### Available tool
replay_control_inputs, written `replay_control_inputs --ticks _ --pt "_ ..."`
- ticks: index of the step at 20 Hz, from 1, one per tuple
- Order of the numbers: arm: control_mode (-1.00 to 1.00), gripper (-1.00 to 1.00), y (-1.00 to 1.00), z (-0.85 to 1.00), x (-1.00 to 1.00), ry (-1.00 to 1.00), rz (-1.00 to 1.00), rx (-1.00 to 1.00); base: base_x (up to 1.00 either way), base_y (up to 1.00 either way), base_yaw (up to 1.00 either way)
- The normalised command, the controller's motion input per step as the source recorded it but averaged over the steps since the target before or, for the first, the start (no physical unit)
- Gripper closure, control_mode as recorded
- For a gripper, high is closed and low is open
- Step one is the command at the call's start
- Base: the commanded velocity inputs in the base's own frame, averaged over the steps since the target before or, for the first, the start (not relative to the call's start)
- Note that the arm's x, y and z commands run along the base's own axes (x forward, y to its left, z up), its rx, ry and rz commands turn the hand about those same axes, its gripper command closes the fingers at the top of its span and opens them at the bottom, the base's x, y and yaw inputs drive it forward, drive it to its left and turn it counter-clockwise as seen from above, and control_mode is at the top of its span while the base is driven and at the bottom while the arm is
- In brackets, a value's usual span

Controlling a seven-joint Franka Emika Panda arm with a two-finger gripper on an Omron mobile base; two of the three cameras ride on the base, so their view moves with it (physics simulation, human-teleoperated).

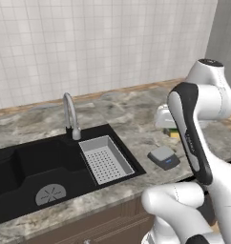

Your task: Open the cabinet. Pick the sponge and place it next to the sink. Then close the cabinet.

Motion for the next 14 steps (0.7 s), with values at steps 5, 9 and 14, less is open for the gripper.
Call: replay_control_inputs --ticks 5,9,14 --pt "-1.00 1.00 -0.22 -0.01 1.00 0.04 0.07 0.00 0.00 0.00 0.00" --pt "-1.00 1.00 -0.27 -0.14 0.97 0.00 0.06 0.00 0.00 0.00 0.00" --pt "-1.00 1.00 -0.12 -0.18 0.83 0.00 0.02 0.00 0.00 0.00 0.00"
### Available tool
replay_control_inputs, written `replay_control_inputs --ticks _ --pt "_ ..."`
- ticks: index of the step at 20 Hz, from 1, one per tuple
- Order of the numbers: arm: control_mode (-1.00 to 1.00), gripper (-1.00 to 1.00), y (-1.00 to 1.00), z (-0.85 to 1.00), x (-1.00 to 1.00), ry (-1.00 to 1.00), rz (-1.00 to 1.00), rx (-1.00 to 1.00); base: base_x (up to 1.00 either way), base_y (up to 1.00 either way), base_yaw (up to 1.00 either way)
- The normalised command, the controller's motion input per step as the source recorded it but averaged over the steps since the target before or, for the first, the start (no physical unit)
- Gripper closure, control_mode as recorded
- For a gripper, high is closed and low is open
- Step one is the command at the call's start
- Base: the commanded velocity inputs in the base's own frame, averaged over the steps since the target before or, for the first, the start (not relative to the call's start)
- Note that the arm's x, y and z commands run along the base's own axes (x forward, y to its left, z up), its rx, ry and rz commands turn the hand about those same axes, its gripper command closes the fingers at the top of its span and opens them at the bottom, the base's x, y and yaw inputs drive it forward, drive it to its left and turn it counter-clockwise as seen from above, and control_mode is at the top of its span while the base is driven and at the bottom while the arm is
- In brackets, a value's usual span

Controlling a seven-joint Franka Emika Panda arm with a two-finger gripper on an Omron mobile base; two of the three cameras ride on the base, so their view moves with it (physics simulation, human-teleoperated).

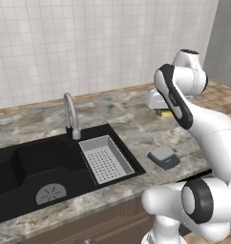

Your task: Open the cabinet. Pick the sponge and place it next to the sink. Then close the cabinet.

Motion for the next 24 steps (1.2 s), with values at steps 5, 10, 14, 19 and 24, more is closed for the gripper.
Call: replay_control_inputs --ticks 5,10,14,19,24 --pt "-1.00 1.00 0.00 -0.22 0.75 0.00 0.00 -0.03 0.00 0.00 0.00" --pt "-1.00 1.00 0.10 -0.43 0.69 -0.01 0.00 -0.04 0.00 0.00 0.00" --pt "-1.00 1.00 0.05 -0.50 0.67 -0.01 0.00 -0.02 0.00 0.00 0.00" --pt "-1.00 1.00 0.02 -0.44 0.62 -0.02 0.00 0.00 0.00 0.00 0.00" --pt "-1.00 1.00 0.05 -0.32 0.39 0.00 0.00 0.00 0.00 0.00 0.00"
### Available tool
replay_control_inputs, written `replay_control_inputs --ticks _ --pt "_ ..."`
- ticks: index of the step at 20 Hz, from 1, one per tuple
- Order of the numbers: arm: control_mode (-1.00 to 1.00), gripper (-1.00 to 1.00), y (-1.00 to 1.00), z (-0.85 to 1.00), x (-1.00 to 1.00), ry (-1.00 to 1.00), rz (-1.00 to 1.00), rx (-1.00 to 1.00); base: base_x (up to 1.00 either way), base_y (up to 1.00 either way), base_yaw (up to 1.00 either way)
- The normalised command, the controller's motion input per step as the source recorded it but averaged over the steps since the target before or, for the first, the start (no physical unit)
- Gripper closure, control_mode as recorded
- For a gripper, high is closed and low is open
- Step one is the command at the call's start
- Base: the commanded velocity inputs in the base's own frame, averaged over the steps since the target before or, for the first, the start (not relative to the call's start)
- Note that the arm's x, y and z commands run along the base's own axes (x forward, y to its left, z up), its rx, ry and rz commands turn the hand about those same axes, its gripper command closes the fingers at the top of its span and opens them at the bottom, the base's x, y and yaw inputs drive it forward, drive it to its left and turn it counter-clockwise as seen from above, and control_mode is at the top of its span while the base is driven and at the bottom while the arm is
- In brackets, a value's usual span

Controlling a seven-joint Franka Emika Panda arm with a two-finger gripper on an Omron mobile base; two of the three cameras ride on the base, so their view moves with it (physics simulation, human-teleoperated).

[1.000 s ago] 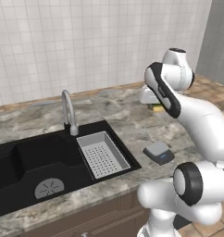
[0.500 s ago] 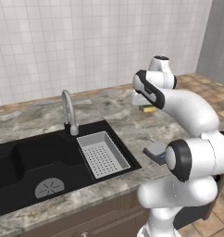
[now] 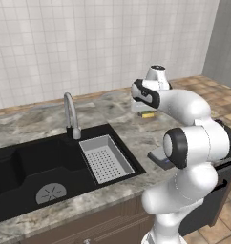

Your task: Open the cabinet. Pick the sponge and place it next to the sink. Then close the cabinet.

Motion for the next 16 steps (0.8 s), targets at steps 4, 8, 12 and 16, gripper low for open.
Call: replay_control_inputs --ticks 4,8,12,16 --pt "-1.00 1.00 0.01 -0.26 0.17 0.00 0.00 0.00 0.00 0.00 0.00" --pt "-1.00 1.00 0.00 -0.41 0.14 0.00 0.00 0.00 0.00 0.00 0.00" --pt "-1.00 1.00 0.00 -0.57 0.13 0.00 0.00 0.00 0.00 0.00 0.00" --pt "-1.00 1.00 0.01 -0.56 0.05 0.00 0.00 0.00 0.00 0.00 0.00"
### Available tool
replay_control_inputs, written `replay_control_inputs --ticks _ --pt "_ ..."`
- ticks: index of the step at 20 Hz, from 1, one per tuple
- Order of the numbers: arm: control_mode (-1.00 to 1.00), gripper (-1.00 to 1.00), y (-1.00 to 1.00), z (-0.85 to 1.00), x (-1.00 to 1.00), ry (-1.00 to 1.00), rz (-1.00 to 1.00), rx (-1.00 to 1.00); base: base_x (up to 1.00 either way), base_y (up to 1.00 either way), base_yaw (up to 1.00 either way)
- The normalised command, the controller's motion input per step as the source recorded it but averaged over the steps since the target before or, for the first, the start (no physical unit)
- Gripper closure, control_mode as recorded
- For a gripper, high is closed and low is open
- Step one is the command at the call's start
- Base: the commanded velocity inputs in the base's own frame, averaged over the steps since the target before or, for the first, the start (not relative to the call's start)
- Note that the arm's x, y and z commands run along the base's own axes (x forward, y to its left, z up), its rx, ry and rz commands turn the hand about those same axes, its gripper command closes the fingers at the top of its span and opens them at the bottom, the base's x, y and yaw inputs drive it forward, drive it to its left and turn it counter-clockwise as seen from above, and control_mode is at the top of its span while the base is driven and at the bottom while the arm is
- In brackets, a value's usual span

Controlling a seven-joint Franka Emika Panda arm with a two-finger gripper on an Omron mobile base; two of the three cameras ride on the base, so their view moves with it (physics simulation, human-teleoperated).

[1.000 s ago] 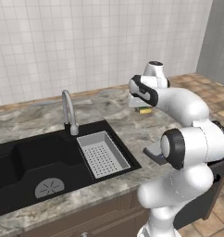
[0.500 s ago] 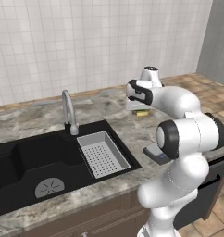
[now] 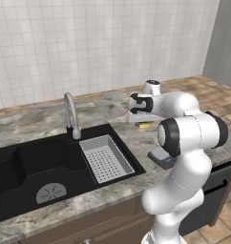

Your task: Open the cabinet. Pick the sponge and place it next to the sink. Then close the cabinet.

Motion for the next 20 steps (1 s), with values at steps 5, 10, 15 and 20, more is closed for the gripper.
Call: replay_control_inputs --ticks 5,10,15,20 --pt "-1.00 1.00 0.04 -0.36 0.05 -0.03 0.00 0.00 0.00 0.00 0.00" --pt "-1.00 1.00 0.18 -0.24 0.04 -0.13 0.00 0.00 0.00 0.00 0.00" --pt "-1.00 1.00 0.21 -0.35 0.02 -0.16 0.00 0.00 0.00 0.00 0.00" --pt "-1.00 1.00 0.06 -0.30 0.00 -0.14 0.00 0.00 0.00 0.00 0.00"
